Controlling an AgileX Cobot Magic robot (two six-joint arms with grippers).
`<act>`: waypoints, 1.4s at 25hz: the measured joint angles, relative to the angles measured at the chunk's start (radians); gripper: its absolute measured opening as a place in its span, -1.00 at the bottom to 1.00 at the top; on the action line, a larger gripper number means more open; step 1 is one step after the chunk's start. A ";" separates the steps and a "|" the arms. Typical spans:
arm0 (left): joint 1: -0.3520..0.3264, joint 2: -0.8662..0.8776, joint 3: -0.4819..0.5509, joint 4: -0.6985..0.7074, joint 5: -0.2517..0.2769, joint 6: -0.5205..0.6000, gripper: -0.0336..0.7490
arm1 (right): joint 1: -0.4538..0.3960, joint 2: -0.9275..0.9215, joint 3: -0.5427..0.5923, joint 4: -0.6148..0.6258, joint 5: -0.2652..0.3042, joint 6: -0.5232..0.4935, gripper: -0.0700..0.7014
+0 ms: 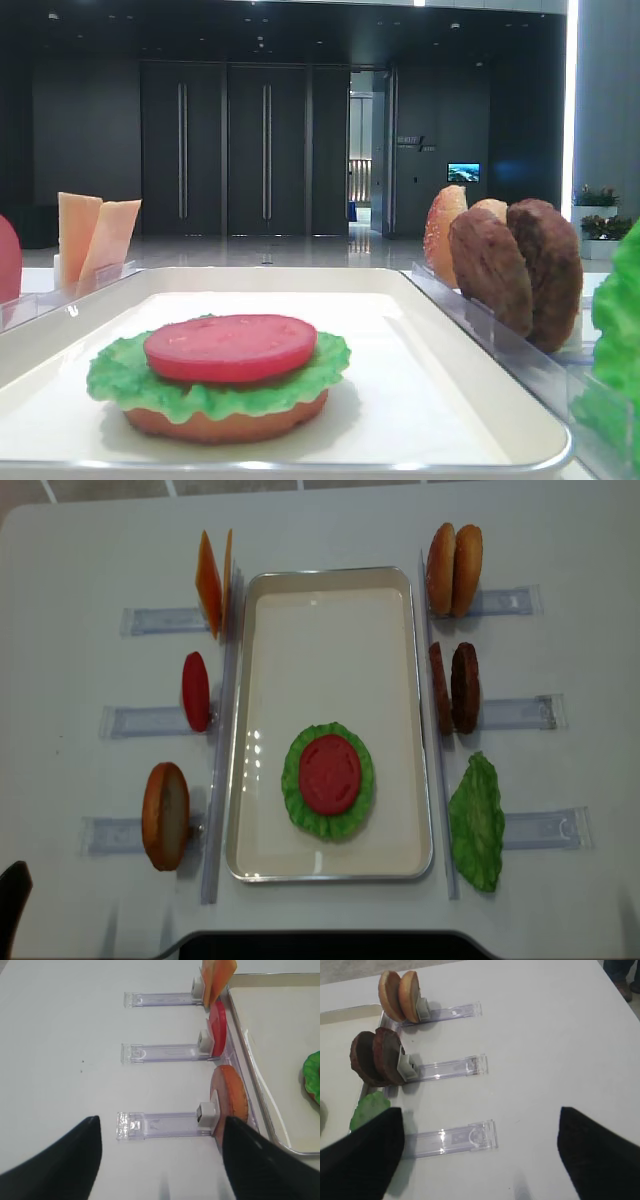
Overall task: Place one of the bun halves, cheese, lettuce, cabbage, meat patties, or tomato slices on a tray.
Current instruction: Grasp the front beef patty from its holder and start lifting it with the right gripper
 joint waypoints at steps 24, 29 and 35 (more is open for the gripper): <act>0.000 0.000 0.000 0.000 0.000 0.000 0.30 | 0.000 0.359 -0.108 0.058 0.004 -0.094 0.71; 0.000 0.000 0.000 0.000 0.000 0.000 0.14 | 0.000 0.668 -0.234 0.107 0.031 -0.130 0.71; 0.000 0.000 0.000 0.001 0.000 0.000 -0.01 | 0.000 1.012 -0.378 0.110 0.069 -0.152 0.71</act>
